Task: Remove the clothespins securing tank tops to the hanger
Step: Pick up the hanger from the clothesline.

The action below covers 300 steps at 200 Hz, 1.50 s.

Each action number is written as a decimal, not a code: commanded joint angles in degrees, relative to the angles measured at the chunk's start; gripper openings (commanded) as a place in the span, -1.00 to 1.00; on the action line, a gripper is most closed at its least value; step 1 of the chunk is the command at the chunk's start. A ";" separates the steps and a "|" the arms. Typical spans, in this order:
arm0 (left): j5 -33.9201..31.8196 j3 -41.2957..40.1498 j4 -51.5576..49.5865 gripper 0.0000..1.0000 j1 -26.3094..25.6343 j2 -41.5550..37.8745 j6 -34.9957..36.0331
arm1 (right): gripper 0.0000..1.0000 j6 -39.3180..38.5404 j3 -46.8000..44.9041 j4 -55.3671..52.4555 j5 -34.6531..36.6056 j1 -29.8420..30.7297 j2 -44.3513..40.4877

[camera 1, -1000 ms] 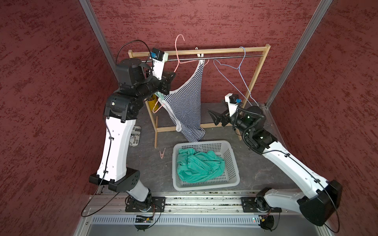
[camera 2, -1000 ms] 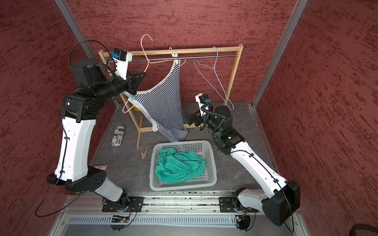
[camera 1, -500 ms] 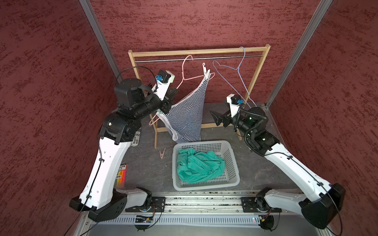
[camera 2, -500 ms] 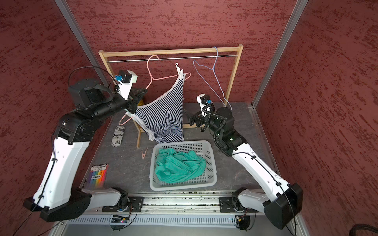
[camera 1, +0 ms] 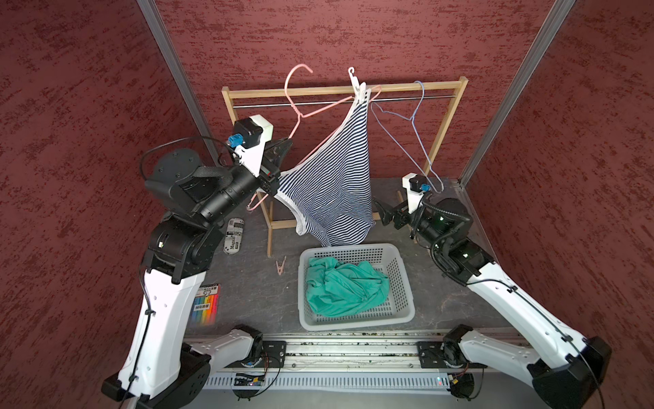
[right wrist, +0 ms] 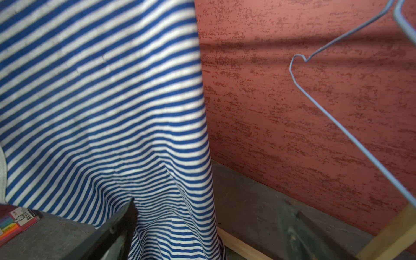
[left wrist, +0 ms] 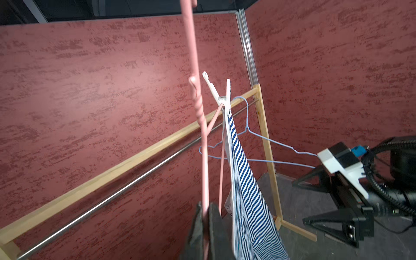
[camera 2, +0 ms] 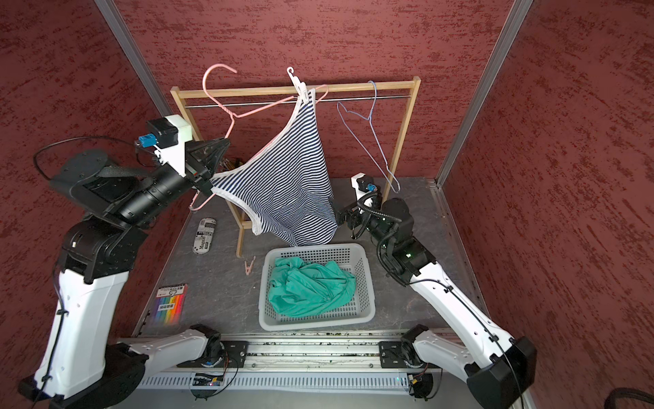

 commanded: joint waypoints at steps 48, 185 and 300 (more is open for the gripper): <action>3.45 12.72 7.69 -1.00 0.75 3.41 -4.26 | 0.98 3.92 -6.62 3.35 2.98 0.24 -5.19; 7.71 13.61 1.84 -1.00 0.84 -1.65 -7.51 | 0.99 3.65 -8.79 -8.21 13.86 -0.36 -19.00; 15.02 10.98 -10.72 -0.97 0.85 -5.68 -9.57 | 0.98 8.32 -7.28 -10.40 9.15 -5.17 -16.34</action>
